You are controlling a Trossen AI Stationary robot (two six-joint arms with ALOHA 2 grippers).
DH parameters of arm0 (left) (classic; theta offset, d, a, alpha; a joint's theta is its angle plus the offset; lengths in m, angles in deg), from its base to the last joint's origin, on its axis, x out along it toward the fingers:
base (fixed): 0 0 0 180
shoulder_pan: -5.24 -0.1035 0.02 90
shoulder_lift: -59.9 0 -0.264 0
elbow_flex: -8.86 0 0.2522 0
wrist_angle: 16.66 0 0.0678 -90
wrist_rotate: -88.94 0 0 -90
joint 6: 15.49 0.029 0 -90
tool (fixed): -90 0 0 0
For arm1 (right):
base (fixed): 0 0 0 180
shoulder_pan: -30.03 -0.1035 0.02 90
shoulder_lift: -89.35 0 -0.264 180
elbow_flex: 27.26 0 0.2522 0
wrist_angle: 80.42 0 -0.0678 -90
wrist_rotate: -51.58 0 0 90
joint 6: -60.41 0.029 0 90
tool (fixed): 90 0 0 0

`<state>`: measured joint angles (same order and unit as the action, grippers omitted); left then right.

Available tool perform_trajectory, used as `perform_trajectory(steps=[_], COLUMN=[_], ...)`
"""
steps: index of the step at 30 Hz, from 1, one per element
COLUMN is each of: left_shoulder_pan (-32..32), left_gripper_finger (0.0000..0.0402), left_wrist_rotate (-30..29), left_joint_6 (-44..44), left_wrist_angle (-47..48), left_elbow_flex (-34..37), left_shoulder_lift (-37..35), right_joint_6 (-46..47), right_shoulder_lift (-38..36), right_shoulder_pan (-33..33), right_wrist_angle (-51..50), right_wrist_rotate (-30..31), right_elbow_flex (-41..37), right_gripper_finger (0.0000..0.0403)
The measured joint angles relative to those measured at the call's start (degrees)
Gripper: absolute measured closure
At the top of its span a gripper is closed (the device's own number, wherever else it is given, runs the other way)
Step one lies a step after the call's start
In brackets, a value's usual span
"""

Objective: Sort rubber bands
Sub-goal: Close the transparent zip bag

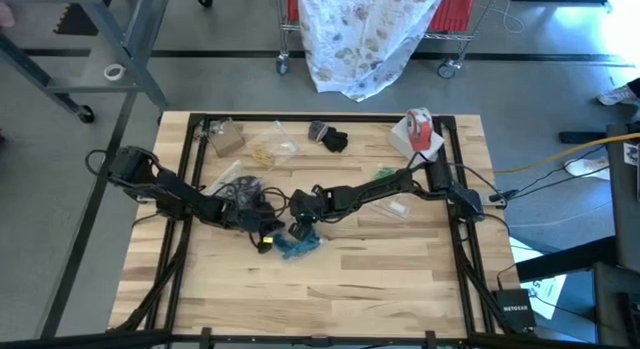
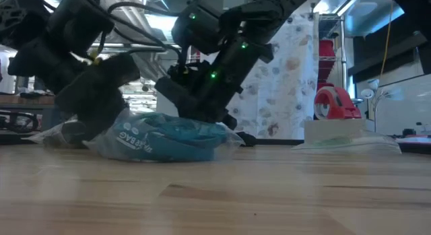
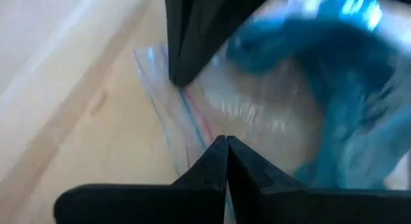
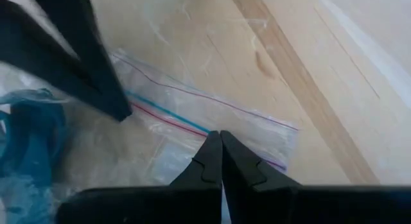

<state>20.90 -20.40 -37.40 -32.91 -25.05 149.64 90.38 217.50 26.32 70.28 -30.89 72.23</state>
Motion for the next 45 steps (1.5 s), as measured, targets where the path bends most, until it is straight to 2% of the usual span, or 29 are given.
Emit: perform_trajectory(steps=[7,17,24,30,45], left_shoulder_pan=[-0.84,-2.36,-1.84,1.48,8.50], left_gripper_finger=[0.0401,0.0402,0.0401,0.0401,0.0402], left_wrist_rotate=[-0.21,-0.51,-1.02,-2.52,-1.40], left_joint_6=[3.96,5.90,5.39,1.69,-5.40], left_wrist_angle=[-3.32,-1.32,3.49,6.30,16.01], left_elbow_flex=[-0.32,-0.52,-0.78,-0.80,-0.56], left_shoulder_lift=[-1.38,3.49,3.47,2.82,-2.62], right_joint_6=[0.10,0.19,0.18,0.97,1.25], right_shoulder_lift=[0.11,0.15,0.15,0.13,0.11], right_shoulder_pan=[0.00,0.00,-0.02,0.01,0.28], right_wrist_angle=[-0.11,-0.16,-0.58,-2.03,-3.78], right_wrist_rotate=[-0.21,-0.44,-0.37,0.83,0.57], right_elbow_flex=[-0.04,-0.11,-0.09,0.00,-0.01], right_gripper_finger=[0.0403,0.0403,0.0403,0.0403,0.0403])
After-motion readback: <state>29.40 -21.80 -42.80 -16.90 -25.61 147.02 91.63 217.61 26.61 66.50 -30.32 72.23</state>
